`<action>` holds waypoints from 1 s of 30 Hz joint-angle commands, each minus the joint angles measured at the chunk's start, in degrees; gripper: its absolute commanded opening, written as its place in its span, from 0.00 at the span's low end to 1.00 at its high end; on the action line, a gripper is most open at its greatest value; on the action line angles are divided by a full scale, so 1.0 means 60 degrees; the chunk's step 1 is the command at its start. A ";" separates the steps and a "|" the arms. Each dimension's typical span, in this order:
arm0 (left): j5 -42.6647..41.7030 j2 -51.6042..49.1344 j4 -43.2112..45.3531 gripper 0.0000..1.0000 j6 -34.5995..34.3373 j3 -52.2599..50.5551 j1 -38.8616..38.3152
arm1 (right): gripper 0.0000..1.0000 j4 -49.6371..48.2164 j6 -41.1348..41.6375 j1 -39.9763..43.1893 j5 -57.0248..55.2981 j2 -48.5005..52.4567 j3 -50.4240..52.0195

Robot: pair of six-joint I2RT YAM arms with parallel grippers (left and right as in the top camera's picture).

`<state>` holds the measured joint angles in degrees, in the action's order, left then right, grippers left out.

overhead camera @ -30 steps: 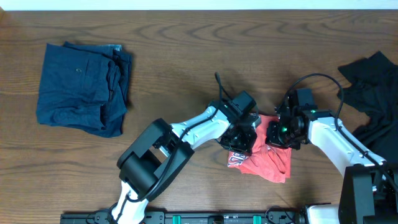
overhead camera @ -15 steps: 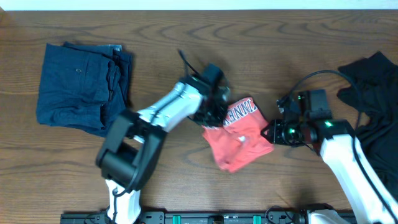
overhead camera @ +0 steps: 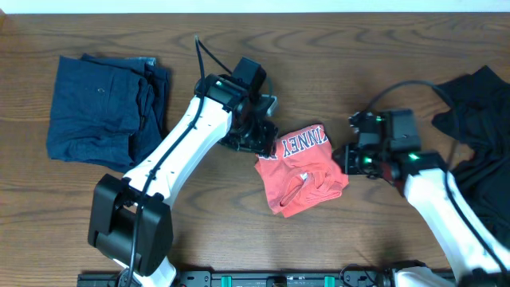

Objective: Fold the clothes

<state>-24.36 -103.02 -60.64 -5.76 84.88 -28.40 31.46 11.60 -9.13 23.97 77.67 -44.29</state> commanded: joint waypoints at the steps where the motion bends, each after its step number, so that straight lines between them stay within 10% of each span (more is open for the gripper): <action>1: 0.0138 -0.0066 -0.0127 0.76 -0.0481 -0.0382 0.0007 | 0.13 -0.0229 -0.0313 -0.0386 0.0055 0.1115 0.0102; 11: -0.0943 -0.0084 0.2801 0.99 -0.3005 -0.3308 0.0007 | 0.01 -0.0874 0.0710 -0.0401 -0.0291 0.3767 0.0098; 22: -0.1978 -0.0117 0.8670 0.98 -0.7002 -0.6521 -0.0291 | 0.01 -0.0838 0.0710 -0.0404 -0.0280 0.3770 0.0098; 30: -0.1614 -0.0120 0.9092 0.90 -0.7100 -0.6612 -0.1144 | 0.01 -0.0820 0.0710 -0.0404 -0.0273 0.3770 0.0098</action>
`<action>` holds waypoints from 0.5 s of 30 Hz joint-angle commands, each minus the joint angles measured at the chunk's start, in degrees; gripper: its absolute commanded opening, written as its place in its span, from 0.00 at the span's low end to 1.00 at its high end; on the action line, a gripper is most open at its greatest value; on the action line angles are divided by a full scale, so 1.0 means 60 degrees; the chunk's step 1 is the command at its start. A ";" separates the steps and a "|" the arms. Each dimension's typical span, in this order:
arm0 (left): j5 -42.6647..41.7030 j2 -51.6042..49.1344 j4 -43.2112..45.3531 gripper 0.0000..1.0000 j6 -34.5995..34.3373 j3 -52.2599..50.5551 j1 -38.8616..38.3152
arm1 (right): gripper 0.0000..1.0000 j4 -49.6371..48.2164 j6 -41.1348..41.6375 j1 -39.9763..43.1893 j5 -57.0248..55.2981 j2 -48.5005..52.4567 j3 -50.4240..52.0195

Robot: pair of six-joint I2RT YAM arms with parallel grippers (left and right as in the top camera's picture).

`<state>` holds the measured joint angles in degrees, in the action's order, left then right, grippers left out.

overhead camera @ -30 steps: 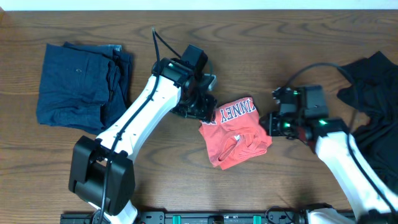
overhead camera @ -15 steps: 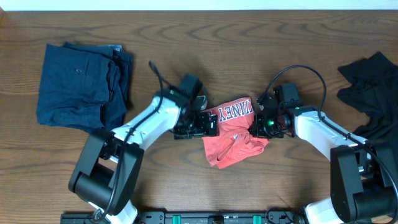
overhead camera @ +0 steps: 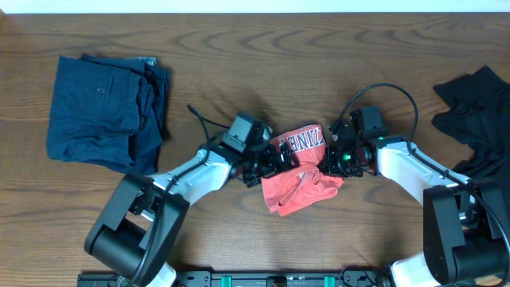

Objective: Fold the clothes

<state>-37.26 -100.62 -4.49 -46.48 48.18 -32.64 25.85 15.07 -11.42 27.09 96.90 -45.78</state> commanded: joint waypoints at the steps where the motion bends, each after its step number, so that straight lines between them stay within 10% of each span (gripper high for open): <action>1: 0.0688 -0.0521 -0.0266 0.84 -0.0310 -0.0495 -0.0557 | 0.01 0.0113 0.0135 -0.0022 -0.0794 0.0565 0.0346; 9: 0.1603 -0.0517 -0.0277 0.13 0.1887 -0.0492 -0.0987 | 0.01 0.0229 0.0135 -0.0036 -0.0692 0.0474 0.0335; 15: 0.1570 0.0044 -0.2295 0.06 0.4204 -0.0087 -0.0645 | 0.01 0.1311 0.0040 0.0040 -0.0692 -0.0754 0.0109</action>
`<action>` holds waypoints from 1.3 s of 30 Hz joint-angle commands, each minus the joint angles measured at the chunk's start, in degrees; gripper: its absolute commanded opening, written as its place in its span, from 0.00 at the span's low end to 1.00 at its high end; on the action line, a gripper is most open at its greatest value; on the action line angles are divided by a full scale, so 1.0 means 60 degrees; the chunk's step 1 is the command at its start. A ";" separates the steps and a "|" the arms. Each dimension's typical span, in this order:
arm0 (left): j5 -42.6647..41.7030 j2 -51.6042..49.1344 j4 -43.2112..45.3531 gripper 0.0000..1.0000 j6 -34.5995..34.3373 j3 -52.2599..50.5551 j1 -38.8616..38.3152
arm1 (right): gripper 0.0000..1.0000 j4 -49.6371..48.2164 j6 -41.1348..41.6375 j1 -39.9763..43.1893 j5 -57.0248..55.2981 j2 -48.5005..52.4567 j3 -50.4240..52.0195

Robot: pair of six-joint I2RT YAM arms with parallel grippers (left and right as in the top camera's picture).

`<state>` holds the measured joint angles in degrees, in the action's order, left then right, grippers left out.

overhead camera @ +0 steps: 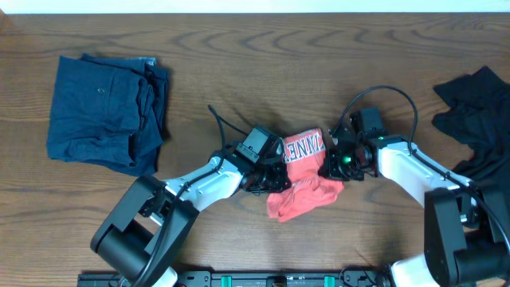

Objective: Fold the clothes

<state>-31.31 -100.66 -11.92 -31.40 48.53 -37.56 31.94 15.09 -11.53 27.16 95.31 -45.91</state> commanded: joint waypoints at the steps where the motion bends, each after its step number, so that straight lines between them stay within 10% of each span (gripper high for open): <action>1: 0.0579 0.0266 -0.1632 0.06 0.2025 0.0073 0.0331 | 0.01 0.0488 0.0040 0.0102 -0.0703 -0.0860 0.0087; 10: 0.0590 0.2765 -0.5759 0.06 0.4331 0.3311 0.2965 | 0.07 0.0962 0.0051 0.0240 -0.0707 -0.3599 0.0018; 29: 0.1657 0.2371 -0.3475 0.06 0.3963 0.4262 1.0528 | 0.06 0.1362 0.0124 0.0240 -0.0747 -0.3901 0.0018; 31: 0.1657 0.1861 -0.3439 0.21 0.3869 0.4262 1.0775 | 0.06 0.1362 0.0124 0.0240 -0.0747 -0.3901 0.0018; 33: 0.1657 0.1220 -0.3439 0.57 0.3730 0.4262 1.0903 | 0.06 0.1388 0.0124 0.0240 -0.0747 -0.3901 0.0018; 39: 0.1668 0.0328 -0.4721 0.87 0.3279 0.4266 1.1289 | 0.05 0.1610 0.0127 0.0240 -0.0739 -0.3901 0.0018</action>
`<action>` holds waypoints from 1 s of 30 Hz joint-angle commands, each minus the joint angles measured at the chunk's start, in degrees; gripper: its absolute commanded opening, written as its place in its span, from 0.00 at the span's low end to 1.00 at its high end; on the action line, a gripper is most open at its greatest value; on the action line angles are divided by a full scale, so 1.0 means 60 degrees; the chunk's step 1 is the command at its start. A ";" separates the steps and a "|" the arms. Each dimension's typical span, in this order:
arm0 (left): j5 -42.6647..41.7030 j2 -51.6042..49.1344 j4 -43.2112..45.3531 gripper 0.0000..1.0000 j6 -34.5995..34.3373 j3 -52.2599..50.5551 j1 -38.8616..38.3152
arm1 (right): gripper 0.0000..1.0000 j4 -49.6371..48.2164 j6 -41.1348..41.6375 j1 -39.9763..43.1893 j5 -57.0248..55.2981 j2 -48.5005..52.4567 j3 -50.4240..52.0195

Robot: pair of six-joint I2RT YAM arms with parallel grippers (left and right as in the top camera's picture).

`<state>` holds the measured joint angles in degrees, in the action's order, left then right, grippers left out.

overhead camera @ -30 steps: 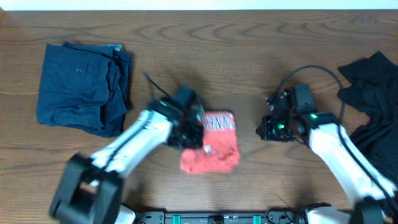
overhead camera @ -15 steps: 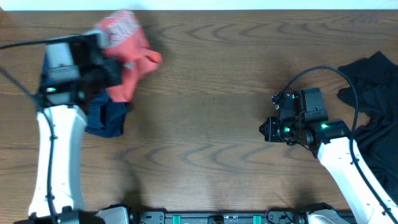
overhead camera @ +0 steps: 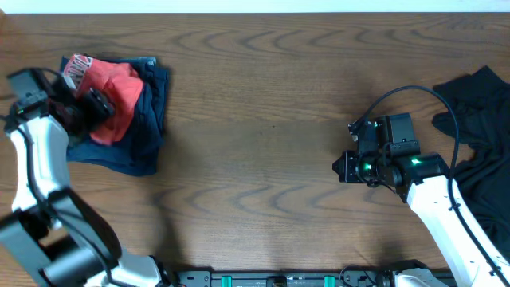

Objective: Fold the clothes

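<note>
The folded red shirt with white lettering lies on top of the folded navy pile at the far left of the table. My left gripper sits on the shirt's left part and looks shut on its cloth. A crumpled black garment lies at the right edge. My right gripper hovers over bare wood left of that garment, its jaws apart and nothing between them.
The wooden table stretches between the two arms. My right arm's cable loops above its wrist. A dark rail runs along the front edge.
The red shirt was at mid-table with both grippers on it. Now it lies on the navy pile at far left with my left gripper, and my right gripper is off it, further right.
The red shirt lay spread at mid-table with a gripper at each side. Then both grippers were down on its edges, and it showed narrower and more bunched. Now it rests on the navy pile, held by the left gripper, while the right gripper stands apart.
</note>
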<state>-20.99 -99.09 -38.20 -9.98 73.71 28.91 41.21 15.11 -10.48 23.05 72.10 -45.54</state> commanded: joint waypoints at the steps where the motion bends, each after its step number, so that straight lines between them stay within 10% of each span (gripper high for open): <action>1: -0.0055 0.0146 -0.0597 0.90 -0.0291 0.0069 0.0317 | 0.05 0.0117 0.0120 0.0066 -0.0058 -0.0033 -0.0044; 14: -0.1672 0.4091 -0.1530 0.98 0.1118 0.0481 0.0933 | 0.02 0.0321 0.0073 0.0055 -0.0076 -0.0525 -0.0168; 25: -0.1778 0.7446 -0.4007 0.98 0.4513 0.1705 -0.2007 | 0.03 0.1173 0.0080 -0.0707 -0.1956 -0.4575 -0.1107; 30: -0.0204 0.8746 -0.5526 0.98 0.4167 0.1701 -0.2473 | 0.51 0.1763 0.0080 -0.0838 -0.2448 -0.6510 -0.1257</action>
<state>-28.80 -49.69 -68.86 13.69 83.37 14.85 50.85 15.92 -14.70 12.14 37.43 -52.10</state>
